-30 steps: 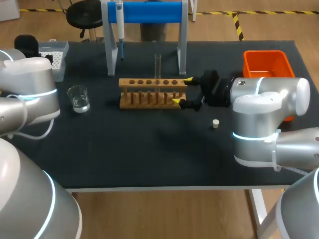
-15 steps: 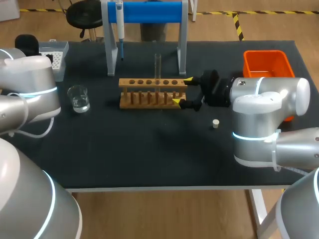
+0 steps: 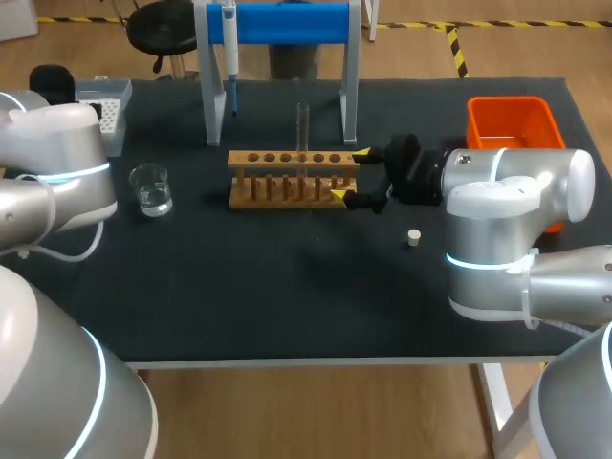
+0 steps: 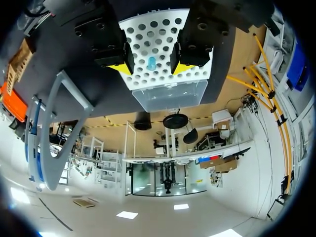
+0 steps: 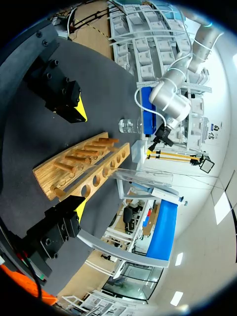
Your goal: Invert the test tube, pick up the pipette, mount the tip to pipette, aspirate from beaker and dispense into the tube, eject the tip, return the pipette, and cap with the stopper.
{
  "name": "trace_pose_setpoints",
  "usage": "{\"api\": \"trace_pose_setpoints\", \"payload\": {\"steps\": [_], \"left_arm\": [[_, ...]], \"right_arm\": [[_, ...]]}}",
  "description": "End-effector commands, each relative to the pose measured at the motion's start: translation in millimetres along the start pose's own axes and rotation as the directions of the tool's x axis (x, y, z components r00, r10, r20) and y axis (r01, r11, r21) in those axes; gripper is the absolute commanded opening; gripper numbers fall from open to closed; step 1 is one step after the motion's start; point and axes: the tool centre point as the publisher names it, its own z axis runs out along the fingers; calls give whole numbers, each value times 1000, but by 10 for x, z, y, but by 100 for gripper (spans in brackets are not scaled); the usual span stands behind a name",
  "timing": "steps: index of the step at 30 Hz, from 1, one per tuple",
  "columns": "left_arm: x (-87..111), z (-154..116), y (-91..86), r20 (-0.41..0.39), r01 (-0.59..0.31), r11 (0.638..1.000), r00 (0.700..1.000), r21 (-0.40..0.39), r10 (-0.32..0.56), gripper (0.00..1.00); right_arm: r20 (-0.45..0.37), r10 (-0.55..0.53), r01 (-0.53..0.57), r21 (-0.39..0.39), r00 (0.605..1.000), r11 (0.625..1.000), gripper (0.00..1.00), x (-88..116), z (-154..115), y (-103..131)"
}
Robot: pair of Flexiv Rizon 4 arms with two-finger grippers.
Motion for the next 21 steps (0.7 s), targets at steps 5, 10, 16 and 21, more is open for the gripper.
{"api": "trace_pose_setpoints", "payload": {"steps": [5, 10, 16, 21], "left_arm": [[-25, 83, -6, -6, -2, 1000, 1000, -7, 2, 46], [-26, 96, -8, -6, -3, 1000, 1000, -8, 3, 47], [-32, 115, -8, -6, -4, 1000, 1000, -11, 4, 48], [-38, 130, -4, -7, -4, 1000, 1000, -15, 4, 47]], "right_arm": [[0, 0, 0, -1, 1000, 1000, 100, 1, 3, -5], [0, 0, 0, -1, 1000, 1000, 100, 1, 3, -5], [0, 0, 0, -1, 1000, 1000, 100, 1, 3, -5], [0, 0, 0, -1, 1000, 1000, 100, 1, 3, -5]]}}
